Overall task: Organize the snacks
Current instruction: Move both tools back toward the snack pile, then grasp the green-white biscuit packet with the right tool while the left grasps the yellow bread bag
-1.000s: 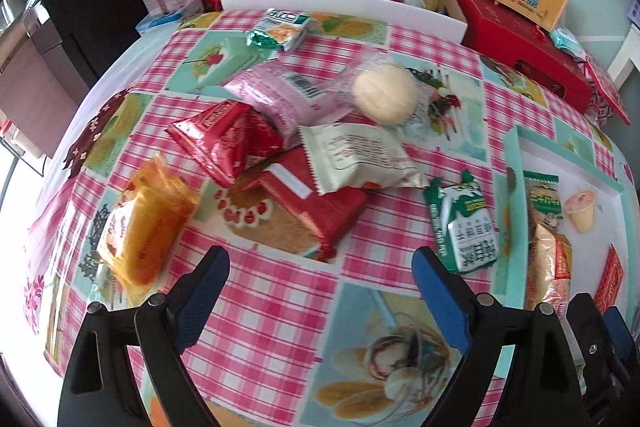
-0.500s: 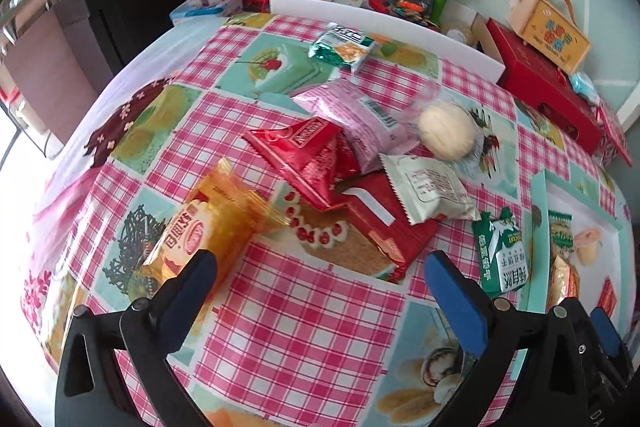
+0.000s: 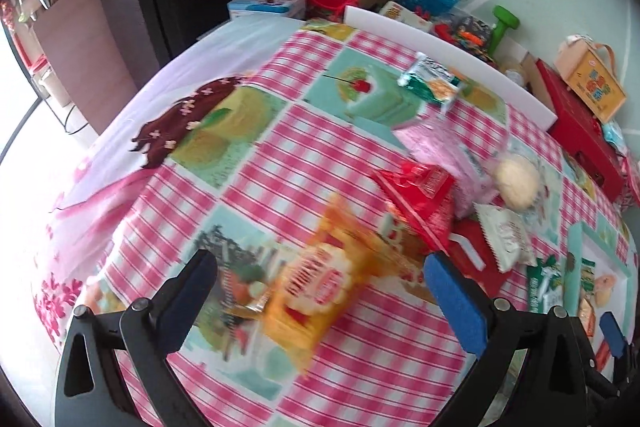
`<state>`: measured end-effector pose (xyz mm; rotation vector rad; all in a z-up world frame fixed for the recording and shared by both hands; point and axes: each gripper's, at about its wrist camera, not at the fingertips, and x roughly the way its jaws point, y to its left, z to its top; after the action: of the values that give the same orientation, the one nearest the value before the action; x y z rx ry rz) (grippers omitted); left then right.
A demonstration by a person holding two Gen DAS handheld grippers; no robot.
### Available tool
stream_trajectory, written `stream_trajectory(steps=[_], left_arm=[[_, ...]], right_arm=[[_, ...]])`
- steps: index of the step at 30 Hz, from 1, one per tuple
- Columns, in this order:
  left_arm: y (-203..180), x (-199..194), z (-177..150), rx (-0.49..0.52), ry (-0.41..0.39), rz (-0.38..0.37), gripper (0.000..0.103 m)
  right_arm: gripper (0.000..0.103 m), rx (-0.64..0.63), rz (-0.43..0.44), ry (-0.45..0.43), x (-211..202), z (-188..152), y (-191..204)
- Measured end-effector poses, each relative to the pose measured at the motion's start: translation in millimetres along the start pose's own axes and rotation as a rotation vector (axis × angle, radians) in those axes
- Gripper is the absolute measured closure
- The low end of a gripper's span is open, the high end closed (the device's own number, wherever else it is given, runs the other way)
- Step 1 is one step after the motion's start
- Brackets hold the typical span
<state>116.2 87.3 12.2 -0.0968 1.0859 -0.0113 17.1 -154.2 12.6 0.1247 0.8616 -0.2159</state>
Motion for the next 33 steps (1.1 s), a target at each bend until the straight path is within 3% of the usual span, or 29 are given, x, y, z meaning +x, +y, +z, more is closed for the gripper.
stream_trajectory(steps=[3,11,15,19,21,23,33], left_arm=[[13,9,3,-0.028,0.028,-0.013,0.0],[10,33,-1,-0.018,0.086,-0.054,0.0],[6,31,-2,0.006,0.072,-0.043,0.001],[-3,31,-4,0.029,0.079,-0.072,0.009],[-9,31,-7,0.047,0.085,-0.089,0.018],[-14,32,-8,0.056,0.097,-0.113,0.035],[-33,37,-15,0.127,0.099,-0.077,0.037]], right_arm=[[0.002,0.0,0.002,0.018,9,3,0],[0.022,-0.006,0.015,0.077,39,5,-3],[0.031,0.035,0.014,0.122,53,1,-10],[0.043,0.026,0.022,0.13,54,-1,-7],[0.05,0.02,0.03,0.143,56,-2,-5],[0.057,0.011,0.026,0.153,58,-5,-2],[0.059,-0.012,0.03,0.175,64,-11,5]])
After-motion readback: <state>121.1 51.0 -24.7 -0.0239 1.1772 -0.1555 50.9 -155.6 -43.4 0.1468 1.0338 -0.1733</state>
